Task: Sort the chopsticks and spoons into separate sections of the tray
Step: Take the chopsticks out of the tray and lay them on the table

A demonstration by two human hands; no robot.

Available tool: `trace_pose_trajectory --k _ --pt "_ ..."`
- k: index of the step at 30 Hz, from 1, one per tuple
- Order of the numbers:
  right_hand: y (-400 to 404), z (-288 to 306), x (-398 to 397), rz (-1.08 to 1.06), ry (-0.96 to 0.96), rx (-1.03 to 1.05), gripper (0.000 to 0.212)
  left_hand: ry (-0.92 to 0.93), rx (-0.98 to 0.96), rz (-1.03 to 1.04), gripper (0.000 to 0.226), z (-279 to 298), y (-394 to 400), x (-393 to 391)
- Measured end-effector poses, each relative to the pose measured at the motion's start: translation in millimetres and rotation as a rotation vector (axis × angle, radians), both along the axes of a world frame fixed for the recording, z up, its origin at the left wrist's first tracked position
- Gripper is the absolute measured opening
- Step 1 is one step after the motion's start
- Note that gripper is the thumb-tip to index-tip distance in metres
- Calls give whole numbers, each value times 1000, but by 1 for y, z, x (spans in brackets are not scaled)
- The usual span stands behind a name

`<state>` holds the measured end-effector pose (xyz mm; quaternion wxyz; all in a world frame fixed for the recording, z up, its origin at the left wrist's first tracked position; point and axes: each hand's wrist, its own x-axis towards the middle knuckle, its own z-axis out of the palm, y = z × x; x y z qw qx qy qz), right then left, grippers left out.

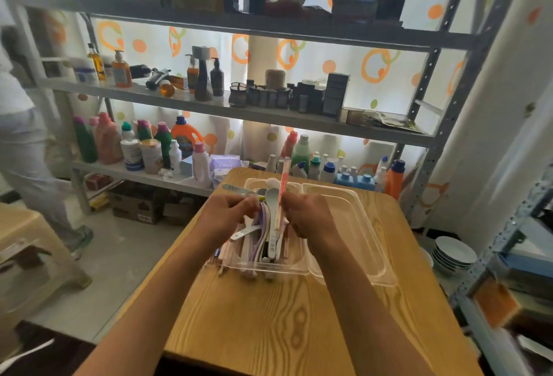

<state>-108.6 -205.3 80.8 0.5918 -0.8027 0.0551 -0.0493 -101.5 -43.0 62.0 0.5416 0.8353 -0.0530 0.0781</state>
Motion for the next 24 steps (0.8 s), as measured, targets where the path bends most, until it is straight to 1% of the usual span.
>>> trace_pose_trajectory --k 3,7,10,14,16,18,21,24 --pt "10 1 6 1 -88 58 37 -26 -73 -59 30 9 -2 -16" --pt "23 3 14 -11 -190 72 30 -27 -129 -104 13 11 -2 -20" --pt "31 3 22 5 -199 86 27 -20 -157 -81 10 6 3 -12" --pt "37 -2 38 73 -132 -22 18 47 -216 -16 8 -5 23 1" --pt "34 -7 45 42 -68 -57 16 42 -171 68 7 -13 36 5" --pt "29 -12 51 -14 27 -104 19 42 -99 182 8 -24 50 7" --pt "18 -24 56 -73 126 -276 20 86 9 322 9 -43 70 10" --pt "11 -34 58 -72 192 -414 18 121 124 407 9 -66 87 17"
